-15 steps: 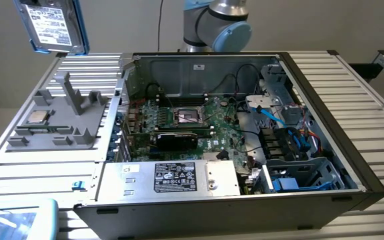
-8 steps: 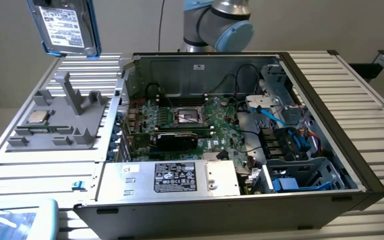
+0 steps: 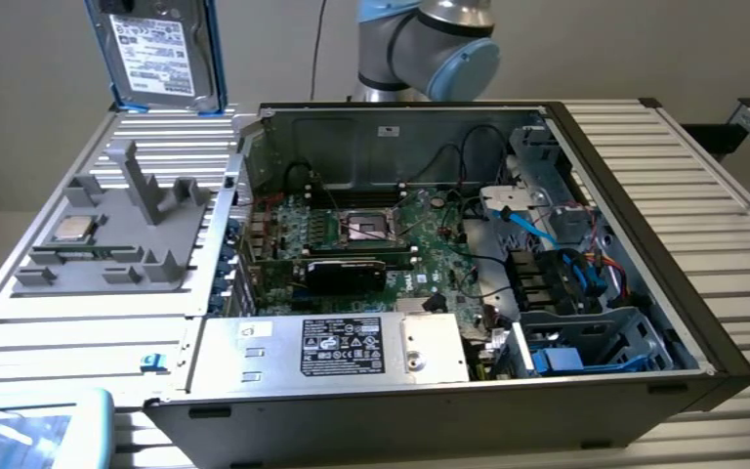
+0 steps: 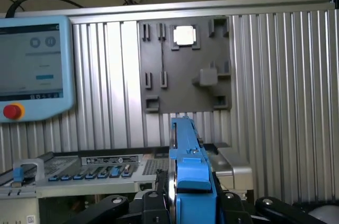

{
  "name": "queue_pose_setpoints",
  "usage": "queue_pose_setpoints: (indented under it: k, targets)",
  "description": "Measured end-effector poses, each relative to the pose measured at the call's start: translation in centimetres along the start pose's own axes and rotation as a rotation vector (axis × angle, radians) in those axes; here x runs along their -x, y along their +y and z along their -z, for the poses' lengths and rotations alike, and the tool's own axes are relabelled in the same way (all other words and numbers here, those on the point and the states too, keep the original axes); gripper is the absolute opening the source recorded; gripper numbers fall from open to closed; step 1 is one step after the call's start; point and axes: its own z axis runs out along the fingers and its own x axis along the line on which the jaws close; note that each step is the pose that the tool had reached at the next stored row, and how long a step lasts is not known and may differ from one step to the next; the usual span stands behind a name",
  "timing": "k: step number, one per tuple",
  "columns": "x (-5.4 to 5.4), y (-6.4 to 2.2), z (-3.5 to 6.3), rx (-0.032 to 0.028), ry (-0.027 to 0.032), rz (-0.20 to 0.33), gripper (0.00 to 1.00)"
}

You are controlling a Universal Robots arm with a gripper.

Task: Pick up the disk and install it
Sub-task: 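Pick up the disk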

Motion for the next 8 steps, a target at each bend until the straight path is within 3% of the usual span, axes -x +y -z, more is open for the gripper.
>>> queue_pose_setpoints:
  k: [8]
  targets:
    - [-0.9, -3.57, 0.3, 0.0002, -0.0014, 0.0, 0.37]
